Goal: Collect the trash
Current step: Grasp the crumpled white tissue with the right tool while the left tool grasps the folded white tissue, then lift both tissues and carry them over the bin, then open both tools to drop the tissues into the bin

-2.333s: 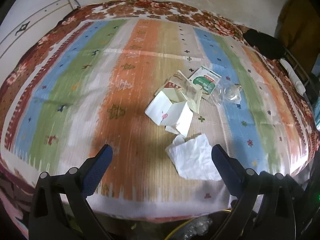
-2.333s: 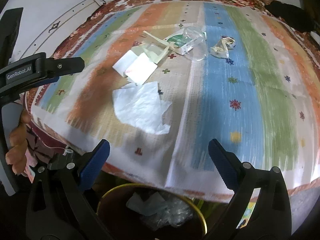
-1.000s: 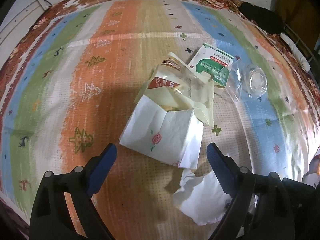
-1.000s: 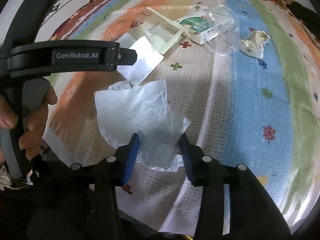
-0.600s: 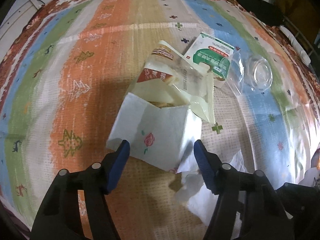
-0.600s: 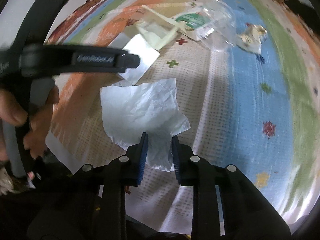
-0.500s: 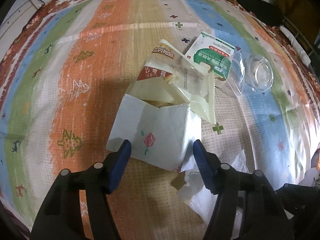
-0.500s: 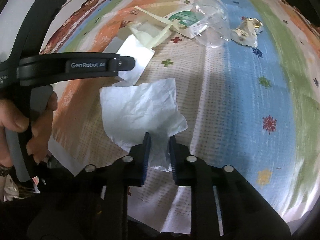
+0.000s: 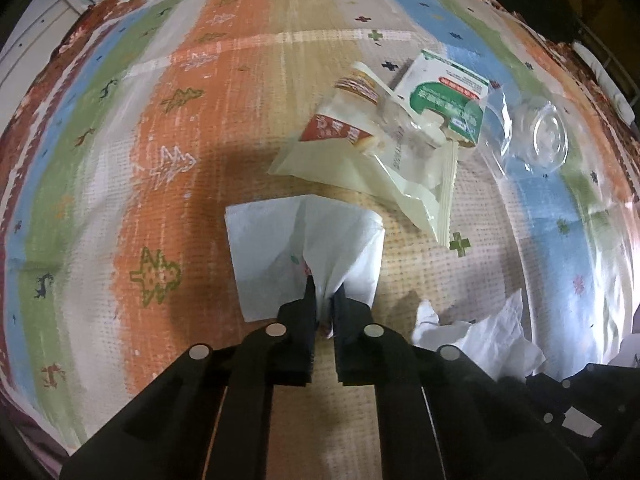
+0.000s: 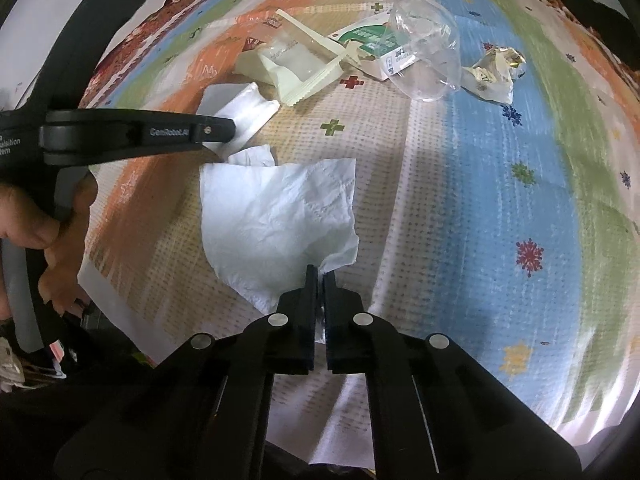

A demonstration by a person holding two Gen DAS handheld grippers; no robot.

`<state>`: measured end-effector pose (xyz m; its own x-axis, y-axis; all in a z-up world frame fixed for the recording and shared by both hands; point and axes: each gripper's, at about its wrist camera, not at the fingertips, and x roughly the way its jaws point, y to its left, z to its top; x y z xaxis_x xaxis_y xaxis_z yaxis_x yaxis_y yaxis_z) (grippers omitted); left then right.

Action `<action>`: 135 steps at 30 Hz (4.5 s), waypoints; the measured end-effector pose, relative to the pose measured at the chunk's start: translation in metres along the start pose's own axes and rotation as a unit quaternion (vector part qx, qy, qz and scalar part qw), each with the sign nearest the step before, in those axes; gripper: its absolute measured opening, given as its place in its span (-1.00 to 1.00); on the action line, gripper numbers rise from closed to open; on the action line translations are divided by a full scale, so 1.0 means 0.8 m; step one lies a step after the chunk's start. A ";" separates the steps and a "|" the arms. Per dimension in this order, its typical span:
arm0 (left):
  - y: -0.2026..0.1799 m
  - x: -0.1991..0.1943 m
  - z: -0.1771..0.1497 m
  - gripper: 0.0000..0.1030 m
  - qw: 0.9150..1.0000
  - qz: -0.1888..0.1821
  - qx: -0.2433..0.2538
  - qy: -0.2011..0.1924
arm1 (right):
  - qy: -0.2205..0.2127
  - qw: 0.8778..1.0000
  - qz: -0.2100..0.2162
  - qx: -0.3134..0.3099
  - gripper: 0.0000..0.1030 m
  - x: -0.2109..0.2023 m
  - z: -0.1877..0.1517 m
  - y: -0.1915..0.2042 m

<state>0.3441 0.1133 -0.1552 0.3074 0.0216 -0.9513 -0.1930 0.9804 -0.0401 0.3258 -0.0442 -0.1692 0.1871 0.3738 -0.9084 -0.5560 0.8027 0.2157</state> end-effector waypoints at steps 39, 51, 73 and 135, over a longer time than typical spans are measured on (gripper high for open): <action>-0.026 -0.187 -0.065 -0.91 0.986 -0.116 -0.063 -0.100 | -0.108 0.994 0.001 0.036 -0.97 -0.162 -0.026 -0.032; -0.051 -0.231 -0.113 -0.91 0.983 -0.135 -0.057 -0.114 | -0.146 0.989 0.005 0.023 -0.97 -0.221 -0.076 -0.020; -0.073 -0.274 -0.233 -0.91 0.972 -0.181 -0.048 -0.141 | -0.163 0.986 0.005 0.015 -0.97 -0.263 -0.170 -0.006; -0.092 -0.185 -0.377 -0.25 0.977 -0.191 -0.093 -0.028 | -0.029 0.998 0.013 0.052 -0.49 -0.190 -0.310 0.028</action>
<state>0.0318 -0.0214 -0.1034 0.4394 -0.3223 -0.8385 -0.2198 0.8665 -0.4483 0.0840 -0.1986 -0.1154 0.2222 0.4197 -0.8800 -0.4758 0.8345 0.2779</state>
